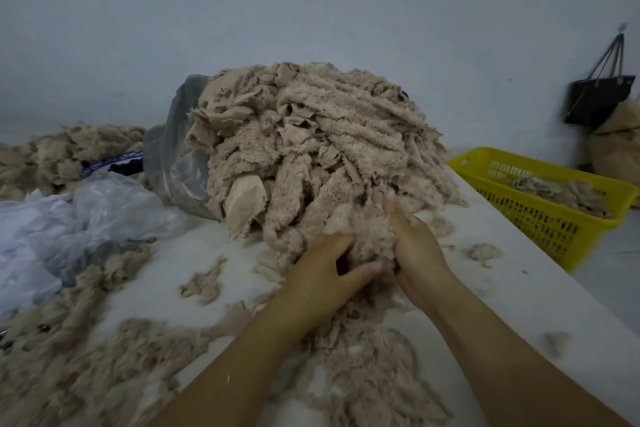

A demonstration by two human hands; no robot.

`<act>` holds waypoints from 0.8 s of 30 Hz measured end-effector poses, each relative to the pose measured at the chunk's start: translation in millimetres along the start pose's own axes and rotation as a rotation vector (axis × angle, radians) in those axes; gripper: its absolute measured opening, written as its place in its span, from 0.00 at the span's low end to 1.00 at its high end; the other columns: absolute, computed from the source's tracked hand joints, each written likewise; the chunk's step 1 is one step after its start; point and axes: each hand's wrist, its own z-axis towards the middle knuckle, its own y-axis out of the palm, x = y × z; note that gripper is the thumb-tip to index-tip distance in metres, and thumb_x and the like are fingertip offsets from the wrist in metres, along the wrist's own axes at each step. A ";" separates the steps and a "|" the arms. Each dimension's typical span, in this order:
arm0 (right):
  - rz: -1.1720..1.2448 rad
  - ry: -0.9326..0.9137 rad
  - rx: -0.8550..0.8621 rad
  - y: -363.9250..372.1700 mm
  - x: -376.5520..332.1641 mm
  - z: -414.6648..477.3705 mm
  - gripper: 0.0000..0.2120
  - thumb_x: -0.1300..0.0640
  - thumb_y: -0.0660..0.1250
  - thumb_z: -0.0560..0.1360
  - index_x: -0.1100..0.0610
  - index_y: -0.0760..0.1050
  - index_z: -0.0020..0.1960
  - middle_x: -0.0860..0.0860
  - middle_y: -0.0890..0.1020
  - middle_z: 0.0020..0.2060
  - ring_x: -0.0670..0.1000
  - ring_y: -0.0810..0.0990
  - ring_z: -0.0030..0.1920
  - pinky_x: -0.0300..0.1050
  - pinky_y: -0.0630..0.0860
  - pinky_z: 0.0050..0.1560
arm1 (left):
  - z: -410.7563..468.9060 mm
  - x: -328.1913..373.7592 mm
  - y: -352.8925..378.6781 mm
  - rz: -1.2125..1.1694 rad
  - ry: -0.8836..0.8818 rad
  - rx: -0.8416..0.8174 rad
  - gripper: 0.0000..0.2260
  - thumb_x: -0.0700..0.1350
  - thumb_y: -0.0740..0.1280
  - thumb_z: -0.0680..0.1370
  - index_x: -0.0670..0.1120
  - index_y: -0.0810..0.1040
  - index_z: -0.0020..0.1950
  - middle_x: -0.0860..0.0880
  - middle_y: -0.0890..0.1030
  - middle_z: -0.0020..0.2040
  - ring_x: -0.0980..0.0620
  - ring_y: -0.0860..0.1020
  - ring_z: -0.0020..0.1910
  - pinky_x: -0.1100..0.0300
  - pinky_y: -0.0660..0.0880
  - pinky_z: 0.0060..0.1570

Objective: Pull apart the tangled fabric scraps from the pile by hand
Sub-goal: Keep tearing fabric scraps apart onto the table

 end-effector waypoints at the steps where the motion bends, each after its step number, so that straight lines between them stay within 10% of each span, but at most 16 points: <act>1: -0.049 -0.004 -0.016 1.8 1.7 -0.4 0.24 0.29 0.67 0.64 0.43 0.83 0.51 0.50 0.86 0.51 0.51 0.85 0.53 0.57 0.81 0.54 | 0.3 -3.7 0.2 0.013 -0.007 0.023 0.09 0.54 0.69 0.78 0.55 0.73 0.41 0.56 0.74 0.40 0.67 0.71 0.40 0.73 0.65 0.38; 3: -0.121 -0.031 -0.037 3.1 3.2 -0.5 0.11 0.32 0.65 0.68 0.34 0.83 0.39 0.34 0.84 0.42 0.34 0.82 0.44 0.46 0.79 0.49 | 1.0 -8.5 -3.6 0.010 -0.067 0.052 0.10 0.47 0.65 0.81 0.47 0.73 0.41 0.49 0.73 0.36 0.62 0.69 0.33 0.67 0.64 0.35; 8: -0.280 -0.073 -0.131 0.7 3.3 0.7 0.15 0.20 0.58 0.63 0.25 0.73 0.41 0.23 0.78 0.38 0.24 0.74 0.37 0.34 0.70 0.42 | 0.6 -7.8 -8.0 0.034 -0.121 0.084 0.10 0.45 0.63 0.82 0.42 0.70 0.43 0.49 0.69 0.32 0.58 0.66 0.28 0.64 0.62 0.30; 14: -0.721 -0.284 -0.107 7.1 20.8 5.0 0.12 0.39 0.55 0.81 0.37 0.74 0.44 0.34 0.78 0.35 0.33 0.75 0.39 0.29 0.67 0.38 | -3.2 -5.9 -8.4 -0.021 -0.055 0.116 0.17 0.50 0.64 0.82 0.51 0.70 0.33 0.54 0.73 0.27 0.58 0.71 0.28 0.62 0.66 0.31; 16: -0.636 -0.206 0.106 0.8 17.0 13.4 0.17 0.41 0.52 0.83 0.47 0.77 0.57 0.37 0.77 0.46 0.42 0.76 0.49 0.39 0.70 0.50 | -4.9 -3.8 -8.7 -0.074 -0.048 0.159 0.20 0.51 0.64 0.82 0.51 0.65 0.30 0.56 0.70 0.25 0.58 0.68 0.26 0.65 0.63 0.28; 18: -0.445 -0.106 0.259 -12.1 10.7 19.1 0.19 0.42 0.53 0.83 0.51 0.79 0.50 0.44 0.78 0.40 0.51 0.76 0.43 0.50 0.71 0.48 | -4.5 -2.8 -8.9 -0.147 -0.088 0.197 0.20 0.53 0.63 0.82 0.47 0.68 0.32 0.50 0.71 0.27 0.52 0.71 0.28 0.59 0.68 0.31; 20: -0.357 -0.096 0.301 -21.9 8.2 18.6 0.22 0.44 0.55 0.83 0.49 0.69 0.32 0.46 0.66 0.25 0.50 0.63 0.28 0.50 0.62 0.36 | -1.8 -4.4 -12.6 -0.293 -0.216 0.308 0.20 0.55 0.63 0.82 0.39 0.74 0.40 0.41 0.79 0.35 0.43 0.78 0.35 0.52 0.75 0.38; 24: -0.358 -0.128 0.300 -22.8 12.6 20.3 0.23 0.48 0.57 0.83 0.49 0.59 0.29 0.44 0.59 0.22 0.46 0.55 0.24 0.47 0.54 0.33 | 6.3 -10.1 -27.9 -1.050 -0.470 0.474 0.12 0.52 0.66 0.81 0.45 0.83 0.52 0.49 0.87 0.49 0.51 0.85 0.47 0.56 0.80 0.46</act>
